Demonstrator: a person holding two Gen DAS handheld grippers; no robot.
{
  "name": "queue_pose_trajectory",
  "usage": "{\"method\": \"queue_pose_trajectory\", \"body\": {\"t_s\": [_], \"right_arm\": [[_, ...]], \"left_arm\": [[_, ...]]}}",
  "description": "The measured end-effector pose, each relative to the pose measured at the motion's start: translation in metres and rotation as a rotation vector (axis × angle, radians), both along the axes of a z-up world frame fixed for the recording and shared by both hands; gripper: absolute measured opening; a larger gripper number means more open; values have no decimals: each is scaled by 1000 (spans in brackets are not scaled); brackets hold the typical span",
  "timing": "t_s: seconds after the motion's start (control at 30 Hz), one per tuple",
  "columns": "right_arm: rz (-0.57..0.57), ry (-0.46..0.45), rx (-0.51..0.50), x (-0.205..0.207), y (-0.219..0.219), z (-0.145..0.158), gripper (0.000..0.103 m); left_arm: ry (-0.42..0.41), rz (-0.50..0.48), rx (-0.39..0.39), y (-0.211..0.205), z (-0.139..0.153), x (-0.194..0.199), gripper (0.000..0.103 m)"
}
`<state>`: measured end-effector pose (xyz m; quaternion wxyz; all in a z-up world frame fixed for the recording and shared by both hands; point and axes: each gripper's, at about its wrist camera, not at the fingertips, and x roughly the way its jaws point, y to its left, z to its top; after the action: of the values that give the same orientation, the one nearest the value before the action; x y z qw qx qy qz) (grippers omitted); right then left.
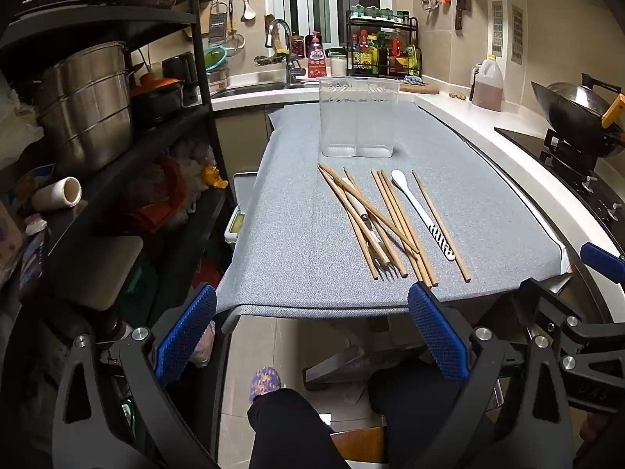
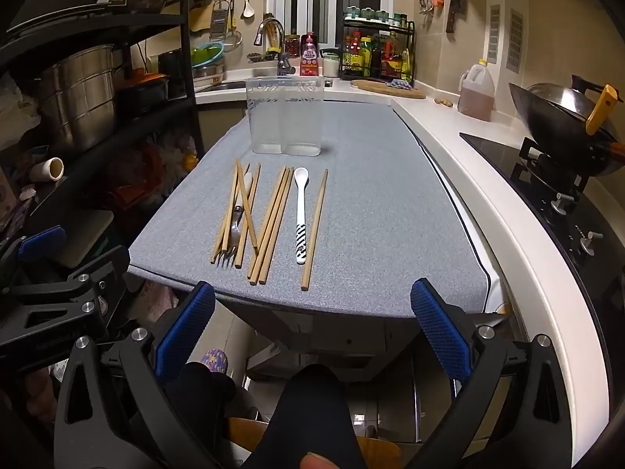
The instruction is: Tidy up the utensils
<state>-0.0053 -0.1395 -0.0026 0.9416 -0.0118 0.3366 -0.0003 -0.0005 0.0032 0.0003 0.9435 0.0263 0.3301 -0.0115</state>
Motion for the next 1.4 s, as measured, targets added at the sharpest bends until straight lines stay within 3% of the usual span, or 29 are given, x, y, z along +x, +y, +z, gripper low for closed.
{"method": "queue_pose_trajectory", "body": {"t_s": [1.4], "right_arm": [[5, 2, 0, -6, 3, -4, 98]], "left_arm": [[-3, 5, 2, 1, -1, -3, 95]]}}
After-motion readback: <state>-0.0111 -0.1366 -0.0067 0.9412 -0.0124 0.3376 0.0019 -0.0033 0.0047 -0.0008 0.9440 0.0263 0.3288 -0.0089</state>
